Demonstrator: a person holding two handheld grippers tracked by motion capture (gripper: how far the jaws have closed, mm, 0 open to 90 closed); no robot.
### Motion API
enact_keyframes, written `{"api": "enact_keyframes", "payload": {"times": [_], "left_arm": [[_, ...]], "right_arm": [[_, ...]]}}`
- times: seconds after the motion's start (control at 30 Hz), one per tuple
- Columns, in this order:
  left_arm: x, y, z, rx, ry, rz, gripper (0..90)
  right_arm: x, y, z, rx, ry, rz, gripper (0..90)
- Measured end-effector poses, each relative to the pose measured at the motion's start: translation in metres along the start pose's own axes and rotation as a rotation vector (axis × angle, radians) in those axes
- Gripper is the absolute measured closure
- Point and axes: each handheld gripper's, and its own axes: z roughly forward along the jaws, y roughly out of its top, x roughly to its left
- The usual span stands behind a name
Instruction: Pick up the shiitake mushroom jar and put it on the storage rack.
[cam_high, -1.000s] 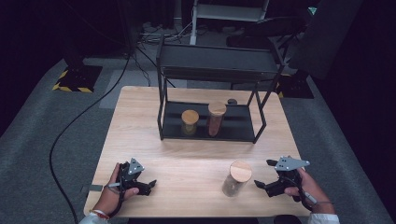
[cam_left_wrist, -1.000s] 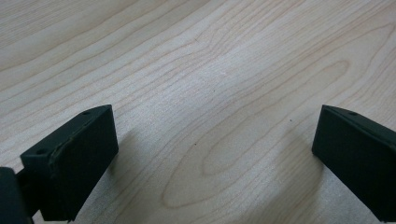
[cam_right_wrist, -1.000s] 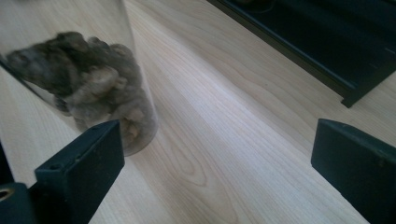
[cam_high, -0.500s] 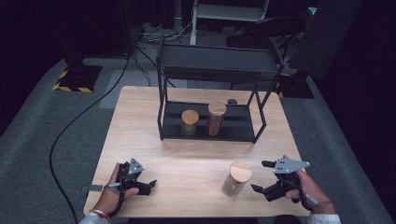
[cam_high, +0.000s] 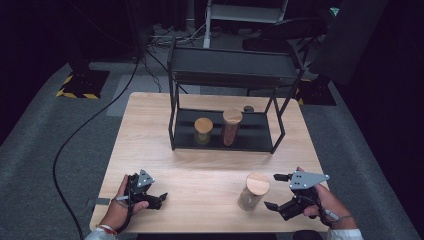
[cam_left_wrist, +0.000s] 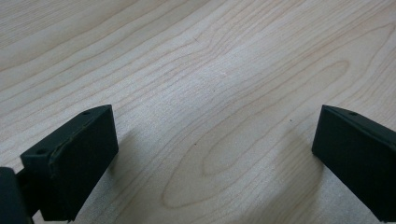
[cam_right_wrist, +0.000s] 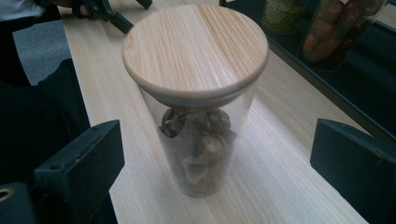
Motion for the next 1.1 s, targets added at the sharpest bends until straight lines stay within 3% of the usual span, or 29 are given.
{"api": "enact_keyframes", "payload": {"times": [0.7,1.1], "left_arm": [[0.0,0.0,0.0,0.0,0.0,0.0,0.0],[0.0,0.0,0.0,0.0,0.0,0.0,0.0]], "right_arm": [[0.002,0.014,0.014,-0.011,0.043,-0.009,3.0],[0.005,0.02,0.024,-0.007,0.04,0.007,4.2]]}}
